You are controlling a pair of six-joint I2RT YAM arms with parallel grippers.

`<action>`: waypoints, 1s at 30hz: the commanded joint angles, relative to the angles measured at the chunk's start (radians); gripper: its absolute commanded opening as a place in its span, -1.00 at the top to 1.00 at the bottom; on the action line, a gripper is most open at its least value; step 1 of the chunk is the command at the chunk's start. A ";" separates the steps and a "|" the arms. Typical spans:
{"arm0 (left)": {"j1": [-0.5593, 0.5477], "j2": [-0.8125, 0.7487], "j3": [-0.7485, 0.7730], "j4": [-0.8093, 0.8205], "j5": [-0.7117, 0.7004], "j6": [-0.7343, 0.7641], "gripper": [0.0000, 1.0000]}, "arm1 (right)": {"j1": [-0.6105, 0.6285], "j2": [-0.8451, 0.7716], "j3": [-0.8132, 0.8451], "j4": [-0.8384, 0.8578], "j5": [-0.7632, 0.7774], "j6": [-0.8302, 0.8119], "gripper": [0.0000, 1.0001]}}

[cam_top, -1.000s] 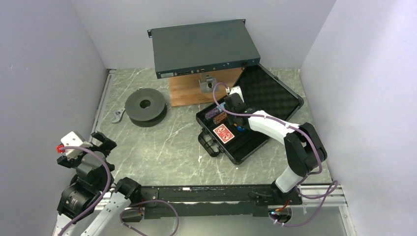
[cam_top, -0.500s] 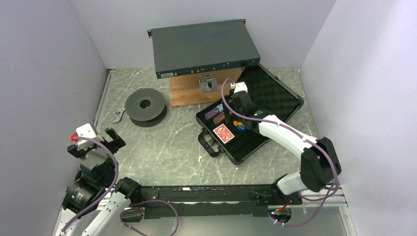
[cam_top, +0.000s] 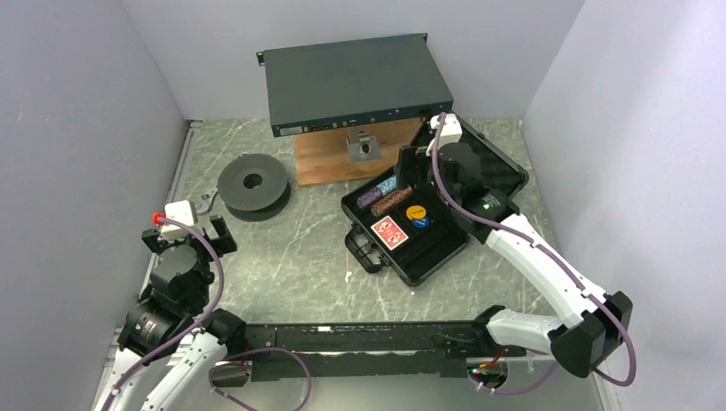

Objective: Pack up texas hold em set

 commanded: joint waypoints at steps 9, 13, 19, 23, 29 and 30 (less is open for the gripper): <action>0.017 0.016 -0.003 0.052 0.029 0.030 -0.98 | 0.001 -0.173 -0.027 0.103 -0.101 -0.029 -1.00; 0.019 0.029 -0.002 0.054 0.041 0.033 -0.98 | 0.001 -0.207 -0.033 0.078 -0.016 -0.018 -1.00; 0.025 0.039 0.002 0.052 0.059 0.031 -0.98 | 0.000 -0.233 -0.037 0.062 0.169 0.029 -1.00; 0.031 0.037 0.002 0.058 0.074 0.034 -0.98 | -0.007 -0.212 -0.047 0.079 0.308 -0.023 -1.00; 0.035 0.036 0.002 0.053 0.087 0.030 -0.98 | -0.124 -0.078 0.068 0.030 0.364 -0.044 -0.99; 0.035 0.036 0.002 0.052 0.089 0.029 -0.98 | -0.151 -0.066 0.080 0.035 0.358 -0.040 -0.99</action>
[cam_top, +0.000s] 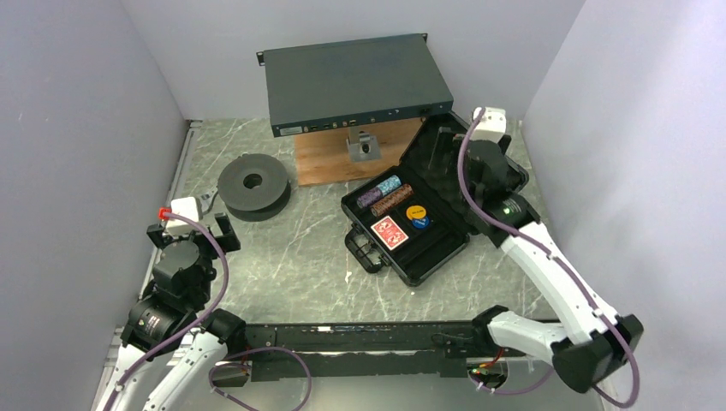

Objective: Pack up texas hold em set

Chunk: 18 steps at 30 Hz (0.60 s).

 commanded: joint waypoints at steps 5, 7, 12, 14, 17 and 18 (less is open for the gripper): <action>0.007 0.010 -0.006 0.043 0.046 0.018 -0.98 | -0.247 0.140 0.154 0.022 -0.013 0.019 -0.96; 0.007 0.015 -0.004 0.044 0.051 0.017 -0.98 | -0.314 0.184 0.189 0.014 -0.036 0.035 -0.95; 0.008 0.015 -0.005 0.046 0.070 0.019 -0.98 | -0.456 0.280 0.268 0.007 -0.140 0.065 -0.95; 0.007 0.015 -0.012 0.060 0.110 0.024 -0.98 | -0.524 0.319 0.302 -0.001 -0.182 0.078 -0.95; 0.006 0.048 -0.020 0.078 0.213 0.020 -0.97 | -0.603 0.380 0.365 -0.016 -0.254 0.090 -0.95; 0.007 0.080 -0.008 0.065 0.243 0.001 -0.98 | -0.624 0.402 0.393 -0.034 -0.270 0.097 -0.95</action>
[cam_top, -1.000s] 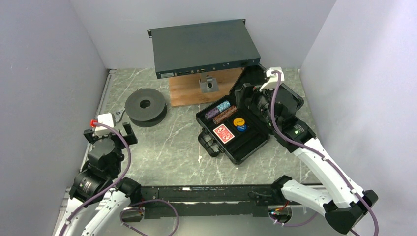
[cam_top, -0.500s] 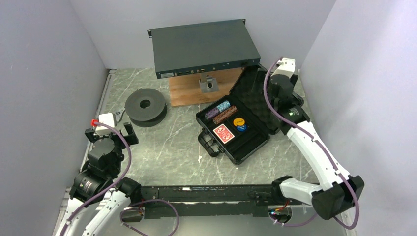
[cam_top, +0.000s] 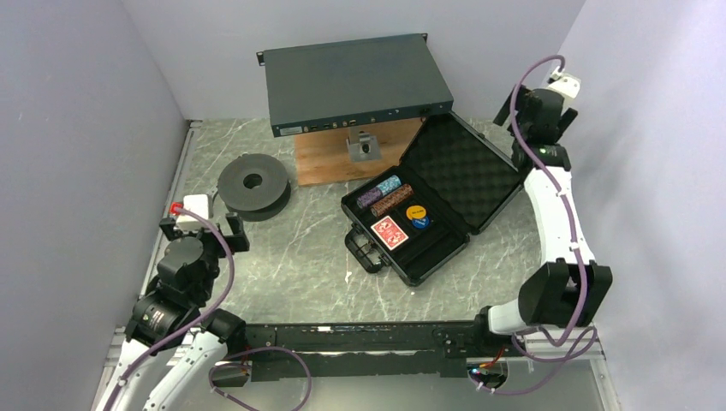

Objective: Pack up texas hold em set

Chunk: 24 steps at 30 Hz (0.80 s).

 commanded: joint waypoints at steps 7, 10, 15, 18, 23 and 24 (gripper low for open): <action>0.005 0.267 0.061 0.006 0.384 -0.058 -0.95 | -0.136 0.144 0.204 -0.082 -0.182 0.061 -0.96; 0.005 0.286 0.031 0.063 0.517 -0.090 -0.95 | -0.153 0.151 0.183 -0.058 -0.214 0.064 -0.97; -0.002 0.357 -0.071 0.217 0.759 -0.236 -0.84 | -0.207 0.191 0.201 -0.070 -0.309 0.106 -0.96; -0.033 0.395 -0.136 0.319 0.808 -0.302 -0.79 | -0.228 0.197 0.181 -0.054 -0.342 0.122 -0.93; -0.130 0.495 -0.155 0.390 0.731 -0.325 -0.76 | -0.241 0.214 0.154 -0.055 -0.348 0.115 -0.91; -0.145 0.520 -0.156 0.405 0.725 -0.331 -0.76 | -0.241 0.216 0.143 -0.051 -0.337 0.115 -0.91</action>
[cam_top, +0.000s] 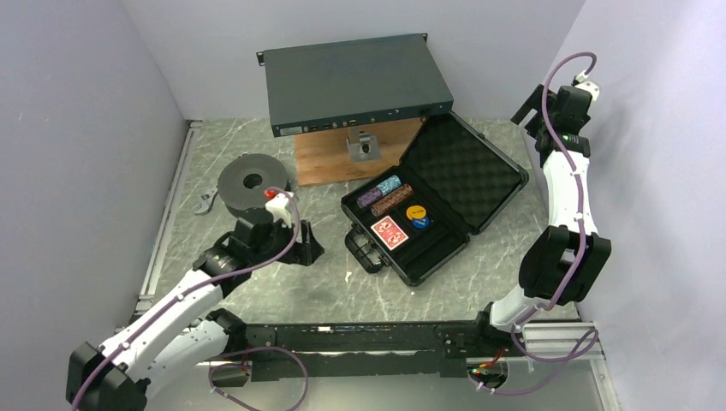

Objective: Pack up texas hold em set

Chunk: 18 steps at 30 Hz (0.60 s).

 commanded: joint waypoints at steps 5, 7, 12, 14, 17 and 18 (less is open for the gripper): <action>-0.118 0.168 0.014 0.225 -0.039 -0.089 -0.71 | -0.012 0.006 -0.085 0.068 0.020 0.020 -0.89; -0.137 0.207 0.020 0.244 -0.062 -0.101 -0.68 | -0.013 0.017 -0.092 0.069 0.038 0.018 -0.88; -0.183 0.296 0.031 0.285 -0.100 -0.119 -0.60 | -0.013 0.032 -0.118 0.089 0.085 0.033 -0.86; -0.197 0.329 0.029 0.307 -0.113 -0.127 -0.58 | -0.012 0.040 -0.121 0.095 0.091 0.033 -0.85; -0.215 0.379 0.033 0.339 -0.122 -0.139 -0.56 | -0.012 0.057 -0.113 0.092 0.099 0.028 -0.83; -0.221 0.394 0.037 0.343 -0.125 -0.142 -0.55 | -0.013 0.062 -0.112 0.092 0.102 0.026 -0.82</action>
